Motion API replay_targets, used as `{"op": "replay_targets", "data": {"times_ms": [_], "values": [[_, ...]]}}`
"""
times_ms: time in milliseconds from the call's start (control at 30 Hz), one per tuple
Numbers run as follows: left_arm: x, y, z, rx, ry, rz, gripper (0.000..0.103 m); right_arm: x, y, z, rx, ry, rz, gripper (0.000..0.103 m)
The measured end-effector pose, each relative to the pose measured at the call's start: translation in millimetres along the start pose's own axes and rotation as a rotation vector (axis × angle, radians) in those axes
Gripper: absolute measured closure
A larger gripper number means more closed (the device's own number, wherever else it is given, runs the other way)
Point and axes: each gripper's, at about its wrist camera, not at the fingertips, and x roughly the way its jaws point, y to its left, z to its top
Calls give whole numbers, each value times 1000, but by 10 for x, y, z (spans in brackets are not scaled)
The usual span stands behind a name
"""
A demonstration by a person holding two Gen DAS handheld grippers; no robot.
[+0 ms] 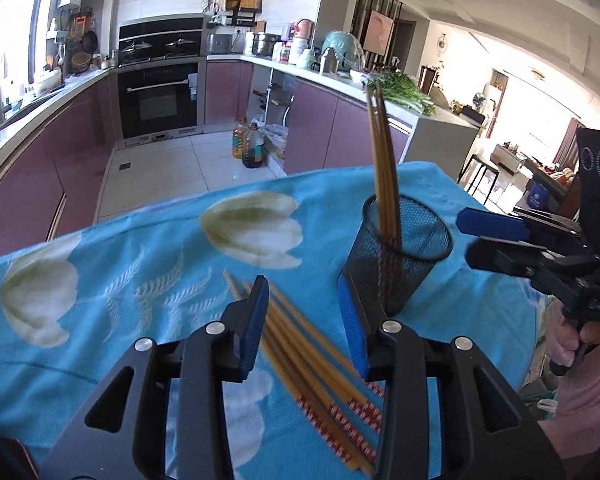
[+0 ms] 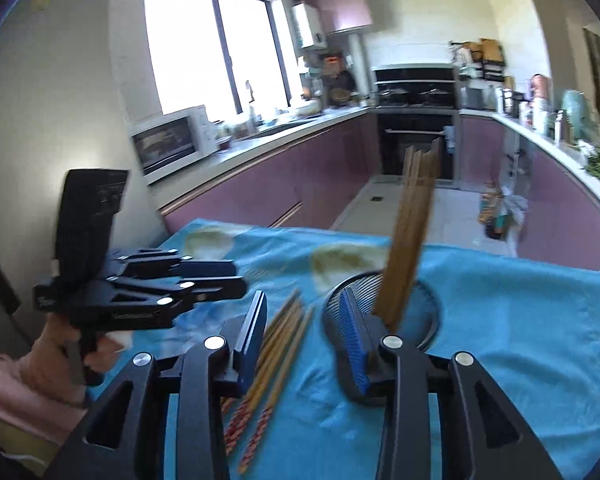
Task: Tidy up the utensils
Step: 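Move both open tools back down to the remaining chopsticks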
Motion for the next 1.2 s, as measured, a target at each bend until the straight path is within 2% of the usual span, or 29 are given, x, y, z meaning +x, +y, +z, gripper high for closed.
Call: {"op": "replay_targets", "data": {"times_ms": [133,367,500,867,1200], "values": [[64,86,-228,-28,51,11,66,173,95,-189,0,76,22,67],[242,184,-559,-85,132,19,65,548,119,-485,81,203,45,67],[316,182,-643,-99,155,19,65,645,89,-544,106,225,18,67],[430,165,-690,-89,194,81,65,778,37,-617,133,248,-31,67],[514,138,-661,-67,198,103,64,842,25,-611,135,248,-49,67]]}}
